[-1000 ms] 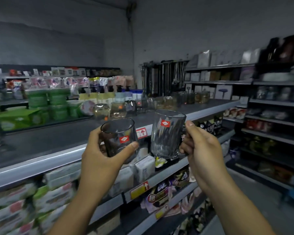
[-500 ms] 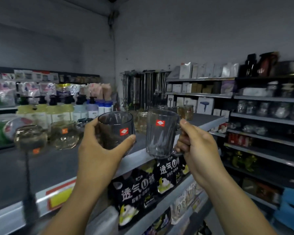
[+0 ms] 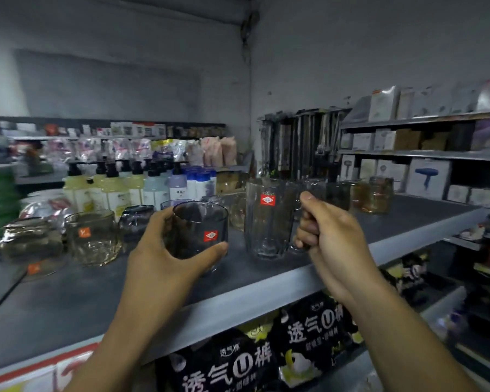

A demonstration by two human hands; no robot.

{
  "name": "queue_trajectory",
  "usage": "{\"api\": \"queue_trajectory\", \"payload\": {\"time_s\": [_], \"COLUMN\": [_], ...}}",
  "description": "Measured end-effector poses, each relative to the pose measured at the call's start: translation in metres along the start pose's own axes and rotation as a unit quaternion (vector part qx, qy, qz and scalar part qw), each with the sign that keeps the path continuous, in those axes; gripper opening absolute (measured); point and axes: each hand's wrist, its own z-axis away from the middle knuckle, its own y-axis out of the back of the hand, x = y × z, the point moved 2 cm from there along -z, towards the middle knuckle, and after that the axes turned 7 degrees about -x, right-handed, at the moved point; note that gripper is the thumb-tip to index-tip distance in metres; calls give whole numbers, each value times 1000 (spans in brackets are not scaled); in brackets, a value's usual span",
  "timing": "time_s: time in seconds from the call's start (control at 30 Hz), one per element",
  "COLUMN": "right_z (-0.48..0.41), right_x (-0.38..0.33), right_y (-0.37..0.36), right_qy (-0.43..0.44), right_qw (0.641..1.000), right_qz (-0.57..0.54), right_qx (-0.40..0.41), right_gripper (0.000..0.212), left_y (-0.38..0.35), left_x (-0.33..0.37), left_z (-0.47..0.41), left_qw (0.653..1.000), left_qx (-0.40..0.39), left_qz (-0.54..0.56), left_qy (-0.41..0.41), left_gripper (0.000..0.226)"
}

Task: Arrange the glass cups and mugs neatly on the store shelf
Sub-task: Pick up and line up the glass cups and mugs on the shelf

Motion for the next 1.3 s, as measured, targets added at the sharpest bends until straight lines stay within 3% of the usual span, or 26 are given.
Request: {"api": "queue_trajectory", "payload": {"time_s": [0.23,0.37,0.57,0.93,1.03,1.13,1.2,1.3], "right_z": [-45,-56,-64,-65,-65,-68,-72,-81], "right_x": [6,12,26,34,34,30,26,18], "right_y": [25,36,43,41,45,55,65,86], "right_qy": [-30,-48,-64,-62,-64,-64,-63,-62], "right_qw": [994,988,983,979,980,981,982,985], "right_qz": [-28,-48,-56,-89,-92,-96,-96,-91], "right_qx": [-105,-135,-164,-171,-167,-158,-151,-134], "right_gripper": [52,41,38,38,38,37,37,35], "left_y": [-14,-20,-21,-16,-22,-34,-51,-95], "left_x": [0,-7,-25,-33,-16,11,34,57], "left_z": [-30,-38,-45,-51,-45,-39,-37,-39], "left_qw": [995,989,984,974,970,936,934,976], "left_qx": [33,57,65,80,91,169,174,60], "left_qz": [-51,-73,-70,-98,-177,-310,-298,-192], "left_qy": [76,114,149,188,143,-1,-94,-86], "left_gripper": [62,74,65,106,98,65,44,34]}}
